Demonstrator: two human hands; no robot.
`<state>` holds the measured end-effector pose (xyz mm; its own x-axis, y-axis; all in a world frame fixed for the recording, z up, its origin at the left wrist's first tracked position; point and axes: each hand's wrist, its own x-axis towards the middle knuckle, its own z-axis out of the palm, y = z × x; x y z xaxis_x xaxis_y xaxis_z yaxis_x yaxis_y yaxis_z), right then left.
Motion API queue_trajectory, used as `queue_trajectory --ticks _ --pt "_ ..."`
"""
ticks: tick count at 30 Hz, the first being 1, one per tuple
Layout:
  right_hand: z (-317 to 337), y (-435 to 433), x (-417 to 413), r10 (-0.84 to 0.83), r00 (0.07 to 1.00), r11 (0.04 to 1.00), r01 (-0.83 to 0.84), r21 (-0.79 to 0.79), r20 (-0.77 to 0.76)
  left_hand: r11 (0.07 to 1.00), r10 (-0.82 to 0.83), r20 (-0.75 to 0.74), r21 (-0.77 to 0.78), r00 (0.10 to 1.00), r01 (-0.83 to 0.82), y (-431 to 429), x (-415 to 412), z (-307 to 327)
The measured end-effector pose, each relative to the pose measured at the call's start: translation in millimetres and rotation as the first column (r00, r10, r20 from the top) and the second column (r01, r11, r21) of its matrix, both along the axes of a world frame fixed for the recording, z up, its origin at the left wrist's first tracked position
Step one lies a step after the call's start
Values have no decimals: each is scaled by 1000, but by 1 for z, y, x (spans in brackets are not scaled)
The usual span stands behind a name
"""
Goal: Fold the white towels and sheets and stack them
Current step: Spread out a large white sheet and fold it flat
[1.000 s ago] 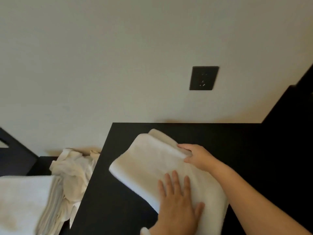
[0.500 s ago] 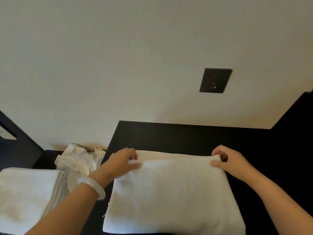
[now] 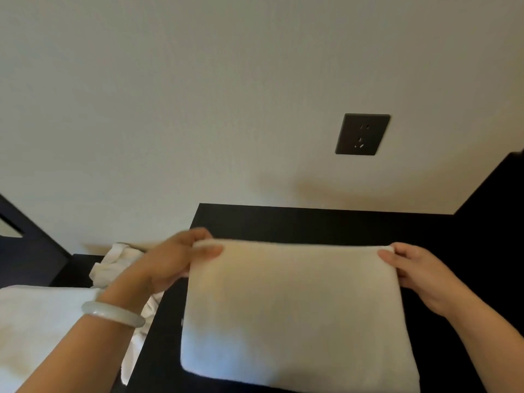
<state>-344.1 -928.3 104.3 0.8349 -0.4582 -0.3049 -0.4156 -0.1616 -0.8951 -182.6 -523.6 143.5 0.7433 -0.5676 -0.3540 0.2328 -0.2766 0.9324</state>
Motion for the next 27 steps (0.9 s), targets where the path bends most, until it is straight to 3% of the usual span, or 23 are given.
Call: queue_trajectory --ticks 2,4,5,8,11,17,20,23,25,27 --pt "-13 2 7 -90 995 992 85 -95 -51 981 113 206 135 972 -143 -17 11 -8" --pt "-34 14 14 -173 977 961 141 -237 -121 896 48 398 388 916 -215 -37 13 -31" --pt "-43 20 17 -226 966 940 183 -287 -127 860 17 409 460 912 -222 -44 11 -46" --pt "-59 24 19 -272 959 881 217 -420 -76 857 149 336 424 930 -291 -44 6 -70" --pt "-65 22 19 -253 967 863 210 -459 -34 844 205 338 415 919 -340 -39 12 -78" --pt "-69 26 20 -273 961 813 208 -544 -40 806 184 507 413 842 -425 -45 7 -100" --pt "-68 28 25 -312 947 783 209 -586 -79 743 91 613 483 785 -463 -47 5 -103" --pt "-56 31 27 -339 928 766 176 -618 -155 741 48 617 506 785 -442 -50 5 -93" --pt "-44 39 24 -329 929 679 110 -726 -168 675 -14 646 569 763 -469 -54 0 -81" --pt "-37 57 21 -229 972 457 63 -887 -48 582 -170 780 573 602 -577 -69 -14 -73"
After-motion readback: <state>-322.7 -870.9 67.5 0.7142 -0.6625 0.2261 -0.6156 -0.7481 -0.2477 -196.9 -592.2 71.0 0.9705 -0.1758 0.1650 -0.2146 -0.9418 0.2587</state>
